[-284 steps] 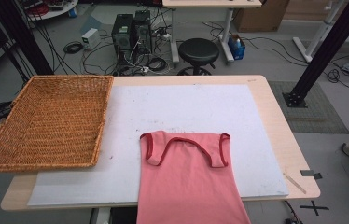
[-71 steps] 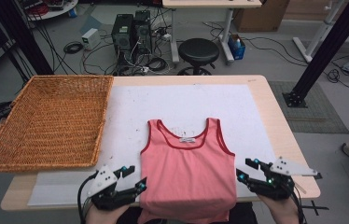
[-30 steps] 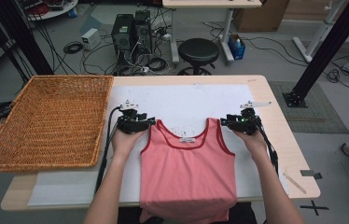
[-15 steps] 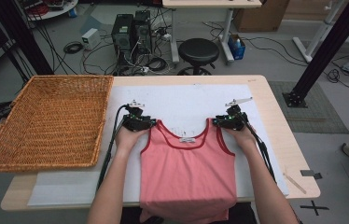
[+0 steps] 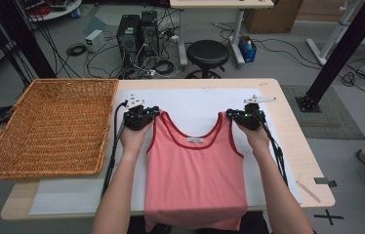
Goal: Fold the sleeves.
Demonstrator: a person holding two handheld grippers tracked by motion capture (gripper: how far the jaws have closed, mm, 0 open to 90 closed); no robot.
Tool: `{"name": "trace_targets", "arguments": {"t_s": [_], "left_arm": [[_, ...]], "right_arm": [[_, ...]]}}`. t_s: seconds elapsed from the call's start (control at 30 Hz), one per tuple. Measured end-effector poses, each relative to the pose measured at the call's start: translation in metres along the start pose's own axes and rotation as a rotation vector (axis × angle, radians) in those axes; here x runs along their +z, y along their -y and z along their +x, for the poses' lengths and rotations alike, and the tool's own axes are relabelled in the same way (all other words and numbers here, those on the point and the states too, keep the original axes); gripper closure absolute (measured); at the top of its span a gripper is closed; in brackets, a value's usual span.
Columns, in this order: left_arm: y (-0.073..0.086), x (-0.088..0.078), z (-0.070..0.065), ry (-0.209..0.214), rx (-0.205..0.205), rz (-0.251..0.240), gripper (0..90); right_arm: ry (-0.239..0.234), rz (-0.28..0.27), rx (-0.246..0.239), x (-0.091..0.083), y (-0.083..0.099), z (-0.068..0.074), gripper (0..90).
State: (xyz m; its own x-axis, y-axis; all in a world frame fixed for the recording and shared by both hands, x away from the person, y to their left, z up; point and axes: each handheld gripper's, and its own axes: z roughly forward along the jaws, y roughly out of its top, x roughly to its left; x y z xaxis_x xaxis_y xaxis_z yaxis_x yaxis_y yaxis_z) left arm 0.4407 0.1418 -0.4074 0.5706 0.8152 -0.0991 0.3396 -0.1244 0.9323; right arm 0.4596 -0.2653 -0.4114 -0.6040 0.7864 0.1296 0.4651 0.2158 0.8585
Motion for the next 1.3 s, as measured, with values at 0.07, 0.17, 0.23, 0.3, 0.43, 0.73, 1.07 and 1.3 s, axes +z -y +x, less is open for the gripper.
{"name": "trace_targets", "arguments": {"t_s": [0.07, 0.17, 0.23, 0.3, 0.43, 0.73, 1.07, 1.3], "left_arm": [[-0.003, -0.005, -0.004, 0.006, 0.011, -0.010, 86.5], [-0.009, -0.032, -0.027, 0.021, 0.081, -0.051, 86.5], [-0.004, -0.047, -0.039, 0.022, 0.119, -0.060, 86.5], [0.006, -0.065, -0.050, 0.042, 0.116, -0.073, 86.5], [0.025, -0.089, -0.068, 0.044, 0.146, -0.083, 86.4], [0.089, -0.164, -0.129, 0.126, 0.192, -0.049, 86.3], [0.128, -0.186, -0.132, 0.128, 0.130, 0.029, 83.1], [0.116, -0.191, -0.130, 0.144, 0.077, 0.003, 65.4]], "right_arm": [[0.000, -0.012, -0.005, -0.004, -0.002, 0.003, 84.4], [-0.025, -0.058, -0.028, -0.029, -0.004, 0.020, 84.4], [-0.034, -0.090, -0.061, -0.044, 0.000, 0.032, 84.4], [-0.041, -0.100, -0.072, -0.052, 0.004, 0.038, 84.4], [-0.066, -0.136, -0.107, -0.082, 0.027, 0.060, 84.4], [-0.121, -0.131, -0.173, -0.147, 0.110, 0.115, 84.3], [-0.123, -0.015, -0.234, -0.174, 0.155, 0.136, 68.4], [-0.159, -0.065, -0.191, -0.188, 0.148, 0.131, 65.3]]}}
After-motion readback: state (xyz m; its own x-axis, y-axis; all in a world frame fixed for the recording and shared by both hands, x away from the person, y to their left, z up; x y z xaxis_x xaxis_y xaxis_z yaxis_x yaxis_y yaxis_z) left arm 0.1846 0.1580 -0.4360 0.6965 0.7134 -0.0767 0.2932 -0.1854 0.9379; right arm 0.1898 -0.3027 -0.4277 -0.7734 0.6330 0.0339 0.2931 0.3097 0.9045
